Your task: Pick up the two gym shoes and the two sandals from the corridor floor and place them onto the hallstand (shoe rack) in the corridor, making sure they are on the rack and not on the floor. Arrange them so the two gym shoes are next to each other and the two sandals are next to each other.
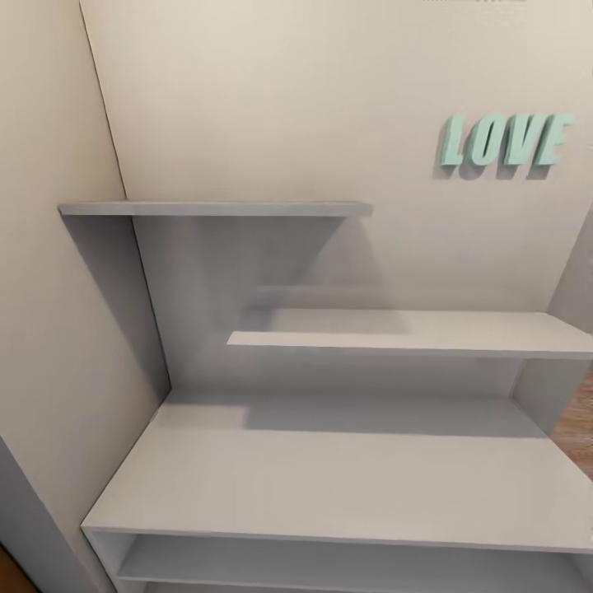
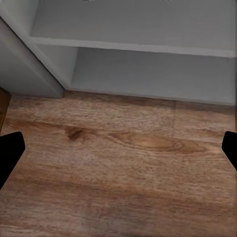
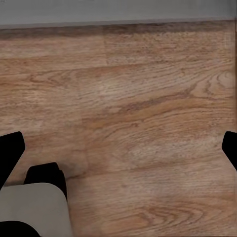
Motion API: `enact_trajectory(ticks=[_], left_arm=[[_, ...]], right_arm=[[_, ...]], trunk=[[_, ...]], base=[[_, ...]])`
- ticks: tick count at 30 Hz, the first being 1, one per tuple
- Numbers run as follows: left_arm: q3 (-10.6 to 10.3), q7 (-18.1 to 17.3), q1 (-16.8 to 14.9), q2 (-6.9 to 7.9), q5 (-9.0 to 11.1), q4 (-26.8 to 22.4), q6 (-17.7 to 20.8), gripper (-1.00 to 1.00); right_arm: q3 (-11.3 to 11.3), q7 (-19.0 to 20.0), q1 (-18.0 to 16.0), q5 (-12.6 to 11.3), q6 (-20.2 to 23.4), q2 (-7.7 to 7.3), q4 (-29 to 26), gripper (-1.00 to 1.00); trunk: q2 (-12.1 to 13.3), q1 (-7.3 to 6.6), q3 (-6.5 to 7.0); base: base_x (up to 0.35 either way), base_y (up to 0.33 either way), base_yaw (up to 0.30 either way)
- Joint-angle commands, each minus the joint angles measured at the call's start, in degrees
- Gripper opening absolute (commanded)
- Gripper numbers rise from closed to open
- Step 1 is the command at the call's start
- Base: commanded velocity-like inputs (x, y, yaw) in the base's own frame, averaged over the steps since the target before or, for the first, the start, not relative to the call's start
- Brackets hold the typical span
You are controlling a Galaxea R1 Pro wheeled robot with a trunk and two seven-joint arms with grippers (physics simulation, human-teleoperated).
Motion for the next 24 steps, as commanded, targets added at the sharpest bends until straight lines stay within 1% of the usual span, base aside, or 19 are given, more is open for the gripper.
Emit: enact_trajectory(ticks=[1,9,19,24], left_arm=[[0.0,0.0,0.0,-0.03,0.0,0.0,0.0,1.0],[-0.2,0.0,0.0,-0.17,-0.1,0.0,0.0,1.0],[-0.3,0.0,0.0,-0.51,-0.1,0.1,0.0,1.0],[-0.3,0.0,0.0,-0.59,-0.1,0.1,0.0,1.0]], right_arm=[[0.0,0.0,0.1,0.0,-0.3,-0.02,0.0,1.0],[0.0,0.0,0.8,0.0,-1.2,-0.07,0.1,1.0],[-0.1,0.0,1.6,0.0,-1.6,-0.09,0.1,1.0],[-0.1,0.0,1.7,0.0,-1.7,0.01,0.1,1.0]], trunk=[[0.0,0.0,0.0],[0.0,0.0,0.0],[0.0,0.0,0.0],[0.0,0.0,0.0]], base=[[0.0,0.0,-0.162],[0.0,0.0,-0.208],[0.0,0.0,-0.259],[0.0,0.0,-0.171]])
